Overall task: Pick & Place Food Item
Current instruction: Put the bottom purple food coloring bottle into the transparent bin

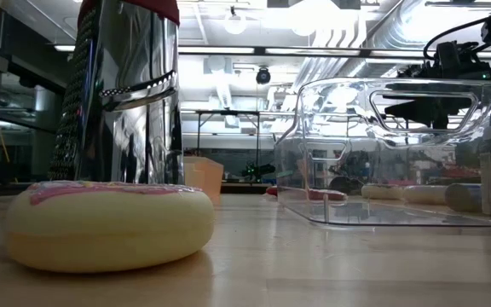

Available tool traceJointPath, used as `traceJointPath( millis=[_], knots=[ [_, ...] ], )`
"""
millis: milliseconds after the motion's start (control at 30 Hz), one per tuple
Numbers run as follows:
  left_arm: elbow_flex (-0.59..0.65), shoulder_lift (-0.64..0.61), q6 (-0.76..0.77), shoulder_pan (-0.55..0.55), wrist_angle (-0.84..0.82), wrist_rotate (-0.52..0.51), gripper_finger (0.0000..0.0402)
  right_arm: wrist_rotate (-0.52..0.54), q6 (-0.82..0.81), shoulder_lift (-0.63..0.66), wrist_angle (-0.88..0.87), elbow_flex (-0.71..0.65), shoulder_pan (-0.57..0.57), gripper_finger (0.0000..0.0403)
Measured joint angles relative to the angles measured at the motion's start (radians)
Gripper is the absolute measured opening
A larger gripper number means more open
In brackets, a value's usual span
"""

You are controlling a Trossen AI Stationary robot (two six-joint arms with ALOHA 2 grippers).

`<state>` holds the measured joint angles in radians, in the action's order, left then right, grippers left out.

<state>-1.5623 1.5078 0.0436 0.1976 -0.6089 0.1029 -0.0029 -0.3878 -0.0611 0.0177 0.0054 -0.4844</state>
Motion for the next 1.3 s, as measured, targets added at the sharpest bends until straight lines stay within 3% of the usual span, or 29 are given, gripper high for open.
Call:
traceJointPath(
  millis=[433, 733, 867, 1300],
  knots=[
    [-0.002, 0.050, -0.196, -0.214, -0.056, 0.084, 0.0150, 0.000, 0.000, 0.000, 0.000, 0.000, 0.000, 0.0211],
    [-0.001, 0.159, -0.312, -0.318, -0.014, 0.273, 0.0150, 0.000, 0.000, 0.000, 0.000, 0.000, 0.000, 0.0211],
    [-0.001, 0.191, -0.339, -0.349, -0.003, 0.318, 0.0150, 0.000, 0.000, 0.000, 0.000, 0.000, 0.000, 0.0211],
    [0.000, 0.231, -0.414, -0.364, 0.009, 0.325, 0.0150, 0.000, 0.000, 0.000, 0.000, 0.000, 0.000, 0.0211]
  ],
)
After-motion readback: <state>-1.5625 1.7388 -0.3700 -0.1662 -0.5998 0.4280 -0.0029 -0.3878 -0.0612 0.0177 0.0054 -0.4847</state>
